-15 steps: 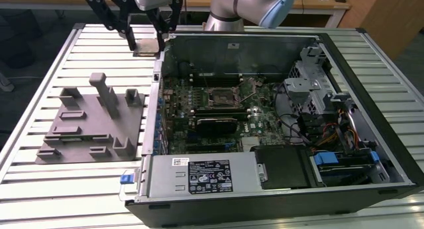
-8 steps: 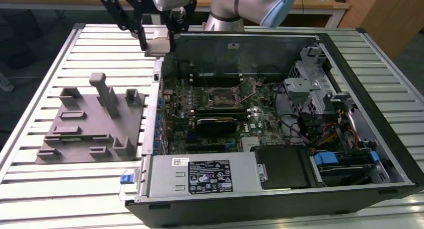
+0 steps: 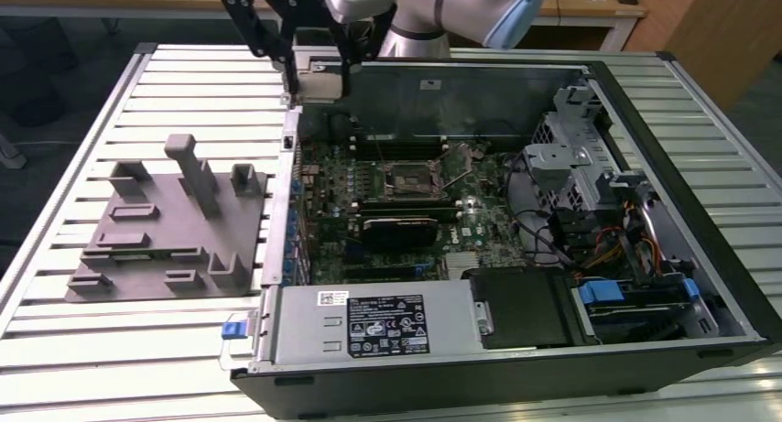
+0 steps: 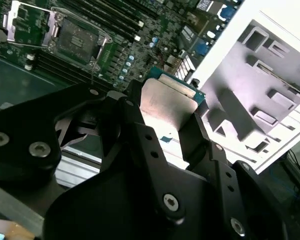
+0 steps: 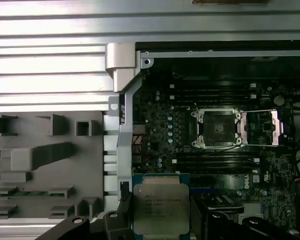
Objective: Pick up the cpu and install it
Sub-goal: 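Pick up the cpu and move it towards the insertion slot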
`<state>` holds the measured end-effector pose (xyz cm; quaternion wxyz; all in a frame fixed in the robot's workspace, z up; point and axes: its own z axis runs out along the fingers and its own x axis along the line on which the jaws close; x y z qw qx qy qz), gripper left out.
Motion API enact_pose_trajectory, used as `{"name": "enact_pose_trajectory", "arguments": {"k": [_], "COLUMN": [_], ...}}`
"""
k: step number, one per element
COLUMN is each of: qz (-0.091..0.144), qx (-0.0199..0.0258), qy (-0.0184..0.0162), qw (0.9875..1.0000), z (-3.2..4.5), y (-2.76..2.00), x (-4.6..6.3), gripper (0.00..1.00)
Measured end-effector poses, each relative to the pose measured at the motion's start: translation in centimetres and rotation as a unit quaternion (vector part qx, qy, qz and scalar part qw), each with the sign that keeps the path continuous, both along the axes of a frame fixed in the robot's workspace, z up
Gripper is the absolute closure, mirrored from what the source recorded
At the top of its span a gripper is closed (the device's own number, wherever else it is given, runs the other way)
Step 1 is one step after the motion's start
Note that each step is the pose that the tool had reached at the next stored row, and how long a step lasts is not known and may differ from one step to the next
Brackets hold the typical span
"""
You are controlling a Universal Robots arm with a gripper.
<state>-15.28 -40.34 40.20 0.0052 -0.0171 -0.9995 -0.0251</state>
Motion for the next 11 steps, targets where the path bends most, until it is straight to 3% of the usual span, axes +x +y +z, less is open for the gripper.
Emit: {"name": "enact_pose_trajectory", "arguments": {"k": [11], "qz": [0.0], "qx": [0.0], "qy": [0.0051], "qw": [1.0], "z": [-1.32], "y": [0.0], "x": [3.6], "gripper": [0.46]}}
